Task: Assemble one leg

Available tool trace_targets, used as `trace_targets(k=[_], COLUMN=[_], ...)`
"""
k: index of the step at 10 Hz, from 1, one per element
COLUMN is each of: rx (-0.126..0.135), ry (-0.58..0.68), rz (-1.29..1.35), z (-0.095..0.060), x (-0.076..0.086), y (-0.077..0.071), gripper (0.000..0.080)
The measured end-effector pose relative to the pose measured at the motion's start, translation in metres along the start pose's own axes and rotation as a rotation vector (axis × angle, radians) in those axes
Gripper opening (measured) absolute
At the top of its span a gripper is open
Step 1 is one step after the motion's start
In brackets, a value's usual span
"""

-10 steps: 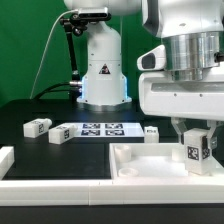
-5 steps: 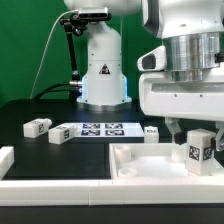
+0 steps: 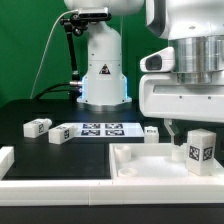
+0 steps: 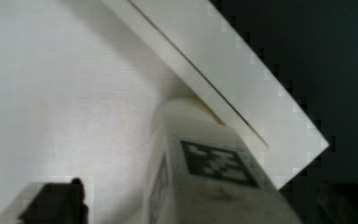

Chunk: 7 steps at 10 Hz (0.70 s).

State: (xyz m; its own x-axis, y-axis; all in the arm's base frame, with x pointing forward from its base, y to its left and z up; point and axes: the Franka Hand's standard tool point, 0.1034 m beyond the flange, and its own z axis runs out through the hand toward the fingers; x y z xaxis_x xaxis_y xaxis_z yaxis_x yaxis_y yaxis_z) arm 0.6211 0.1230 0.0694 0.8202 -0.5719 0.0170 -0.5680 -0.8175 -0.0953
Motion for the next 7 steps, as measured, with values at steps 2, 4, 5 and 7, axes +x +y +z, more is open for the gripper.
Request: trace_targets(k=[2, 4, 5, 7], rx=[-0.024, -0.030, -0.031, -0.029], ry=[-0.009, -0.020, -0.018, -0.019], rz=[-0.189, -0.196, -0.294, -0.455], z=[-0.0020, -0.0046, -0.0048, -0.0051], x=[-0.0021, -0.0040, -0.0030, 0.0009], y=[-0.0019, -0.0061, -0.0054, -0.0020], gripper=[0.0649, 0.0649, 0.0649, 0.0649])
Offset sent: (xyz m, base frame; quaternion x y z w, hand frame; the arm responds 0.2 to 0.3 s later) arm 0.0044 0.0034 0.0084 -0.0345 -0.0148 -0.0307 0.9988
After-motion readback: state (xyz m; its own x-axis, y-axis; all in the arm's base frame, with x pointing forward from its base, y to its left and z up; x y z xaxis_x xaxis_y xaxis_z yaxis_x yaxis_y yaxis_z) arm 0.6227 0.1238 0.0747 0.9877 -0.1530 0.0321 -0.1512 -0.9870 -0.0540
